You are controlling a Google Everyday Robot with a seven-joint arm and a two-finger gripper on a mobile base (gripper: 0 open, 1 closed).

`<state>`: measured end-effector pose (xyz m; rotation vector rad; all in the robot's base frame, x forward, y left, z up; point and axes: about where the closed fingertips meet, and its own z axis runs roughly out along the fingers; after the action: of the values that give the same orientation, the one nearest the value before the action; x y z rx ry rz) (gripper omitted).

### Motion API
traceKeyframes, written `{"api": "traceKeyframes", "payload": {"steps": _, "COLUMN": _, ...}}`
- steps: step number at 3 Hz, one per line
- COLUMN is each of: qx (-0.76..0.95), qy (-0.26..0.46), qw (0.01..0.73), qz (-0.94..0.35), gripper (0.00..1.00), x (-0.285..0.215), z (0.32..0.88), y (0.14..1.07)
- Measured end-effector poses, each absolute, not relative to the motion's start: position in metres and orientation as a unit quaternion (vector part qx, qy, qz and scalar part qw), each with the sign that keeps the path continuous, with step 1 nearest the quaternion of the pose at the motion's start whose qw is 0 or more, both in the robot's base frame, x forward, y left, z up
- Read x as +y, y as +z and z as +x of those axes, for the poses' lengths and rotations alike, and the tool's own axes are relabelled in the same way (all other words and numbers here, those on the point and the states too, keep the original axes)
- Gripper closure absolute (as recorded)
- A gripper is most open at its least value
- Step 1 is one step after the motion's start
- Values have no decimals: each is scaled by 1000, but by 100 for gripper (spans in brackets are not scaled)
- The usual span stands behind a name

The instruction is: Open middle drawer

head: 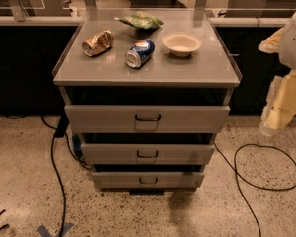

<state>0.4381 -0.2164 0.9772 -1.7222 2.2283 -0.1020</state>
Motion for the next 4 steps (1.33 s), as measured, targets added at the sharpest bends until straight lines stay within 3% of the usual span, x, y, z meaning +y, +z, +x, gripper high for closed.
{"api": "traceKeyframes", "payload": {"steps": 2, "qx": 771, "qy": -28, "qw": 177, "qz": -612, "gripper": 0, "x": -214, "z": 421, "y": 929}}
{"api": "traceKeyframes", "payload": {"steps": 4, "qx": 743, "qy": 16, "qw": 177, "qz": -645, "gripper": 0, "x": -179, "z": 418, "y": 822}}
